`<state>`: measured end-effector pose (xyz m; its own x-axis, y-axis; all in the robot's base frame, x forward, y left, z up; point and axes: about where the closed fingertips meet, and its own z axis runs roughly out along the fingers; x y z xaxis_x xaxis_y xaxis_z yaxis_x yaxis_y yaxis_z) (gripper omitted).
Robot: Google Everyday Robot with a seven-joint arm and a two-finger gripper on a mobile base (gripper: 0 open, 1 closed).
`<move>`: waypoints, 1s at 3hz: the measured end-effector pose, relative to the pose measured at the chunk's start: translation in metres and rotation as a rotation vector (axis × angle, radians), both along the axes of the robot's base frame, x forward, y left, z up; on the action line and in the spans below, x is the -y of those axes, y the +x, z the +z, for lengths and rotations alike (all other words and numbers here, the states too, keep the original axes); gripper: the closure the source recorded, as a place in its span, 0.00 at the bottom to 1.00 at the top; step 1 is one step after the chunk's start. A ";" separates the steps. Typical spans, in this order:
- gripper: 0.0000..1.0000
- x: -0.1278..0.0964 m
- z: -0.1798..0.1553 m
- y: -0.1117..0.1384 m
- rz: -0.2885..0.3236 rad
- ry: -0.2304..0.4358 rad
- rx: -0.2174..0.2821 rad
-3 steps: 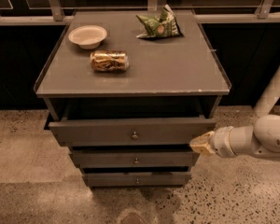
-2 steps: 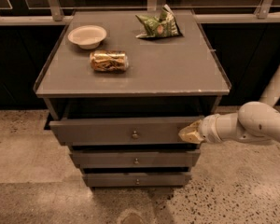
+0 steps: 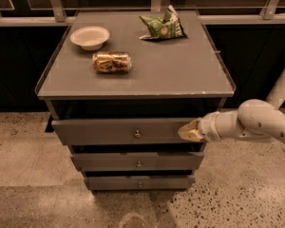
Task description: Close top drawer
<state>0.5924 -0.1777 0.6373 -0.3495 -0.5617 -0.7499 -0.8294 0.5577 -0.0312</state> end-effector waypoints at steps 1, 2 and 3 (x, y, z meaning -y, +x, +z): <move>1.00 0.000 0.000 -0.004 0.000 0.000 0.000; 1.00 0.016 -0.018 -0.034 -0.016 0.018 -0.058; 1.00 0.053 -0.026 -0.091 -0.089 0.025 -0.139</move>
Offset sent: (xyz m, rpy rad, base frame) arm -0.0767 -0.0460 -0.0416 0.0367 0.1329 -0.0504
